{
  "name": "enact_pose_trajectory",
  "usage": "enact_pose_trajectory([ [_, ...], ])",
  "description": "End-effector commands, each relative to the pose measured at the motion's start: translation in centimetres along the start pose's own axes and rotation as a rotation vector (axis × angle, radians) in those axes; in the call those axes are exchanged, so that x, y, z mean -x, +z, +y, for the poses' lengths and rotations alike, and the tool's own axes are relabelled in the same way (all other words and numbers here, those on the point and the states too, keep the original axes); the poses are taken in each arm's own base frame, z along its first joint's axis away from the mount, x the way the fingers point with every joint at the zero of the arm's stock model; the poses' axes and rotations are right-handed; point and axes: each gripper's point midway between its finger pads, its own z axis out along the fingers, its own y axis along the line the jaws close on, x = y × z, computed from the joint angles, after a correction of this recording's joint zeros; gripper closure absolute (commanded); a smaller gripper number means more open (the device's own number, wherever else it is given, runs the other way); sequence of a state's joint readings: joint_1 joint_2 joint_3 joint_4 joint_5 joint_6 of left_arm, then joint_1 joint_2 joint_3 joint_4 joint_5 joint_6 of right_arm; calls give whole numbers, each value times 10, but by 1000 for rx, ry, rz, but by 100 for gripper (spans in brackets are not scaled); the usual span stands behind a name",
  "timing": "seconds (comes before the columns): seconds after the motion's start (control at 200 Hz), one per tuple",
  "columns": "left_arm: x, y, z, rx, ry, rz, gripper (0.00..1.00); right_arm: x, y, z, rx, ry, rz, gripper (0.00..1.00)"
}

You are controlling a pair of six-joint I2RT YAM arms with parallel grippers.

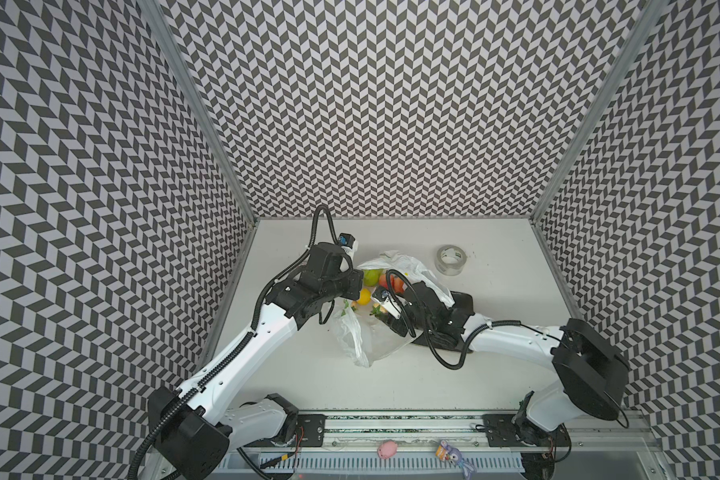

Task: Take the fake fruits out of the plastic bag
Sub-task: 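Lower the right gripper and grasp the red-yellow apple with leaves, then lift the apple out of the bag and move it over the dark pad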

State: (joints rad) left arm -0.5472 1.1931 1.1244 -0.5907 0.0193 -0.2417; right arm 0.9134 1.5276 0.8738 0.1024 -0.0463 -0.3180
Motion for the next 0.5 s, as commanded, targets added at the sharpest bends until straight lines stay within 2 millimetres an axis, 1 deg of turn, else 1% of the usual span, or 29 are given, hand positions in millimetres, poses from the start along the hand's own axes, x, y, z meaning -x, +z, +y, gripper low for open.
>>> enact_pose_trajectory([
  [0.0, 13, -2, -2, 0, -13, -46, 100, 32, -25, 16, 63, -92, -131, 66],
  [0.19, 15, -1, -3, -5, -12, -48, 100, 50, -65, 41, 157, -139, -233, 67],
  [0.26, 16, 0, -3, -4, -11, -49, 100, 55, -78, 45, 174, -144, -261, 68],
  [0.305, 17, 0, -3, -5, -10, -50, 100, 60, -91, 48, 184, -140, -290, 68],
  [0.431, 19, 0, -4, -5, -6, -53, 100, 71, -120, 38, 142, -72, -326, 68],
  [0.496, 18, 1, -3, -3, -7, -54, 100, 75, -134, 28, 92, -7, -336, 68],
])
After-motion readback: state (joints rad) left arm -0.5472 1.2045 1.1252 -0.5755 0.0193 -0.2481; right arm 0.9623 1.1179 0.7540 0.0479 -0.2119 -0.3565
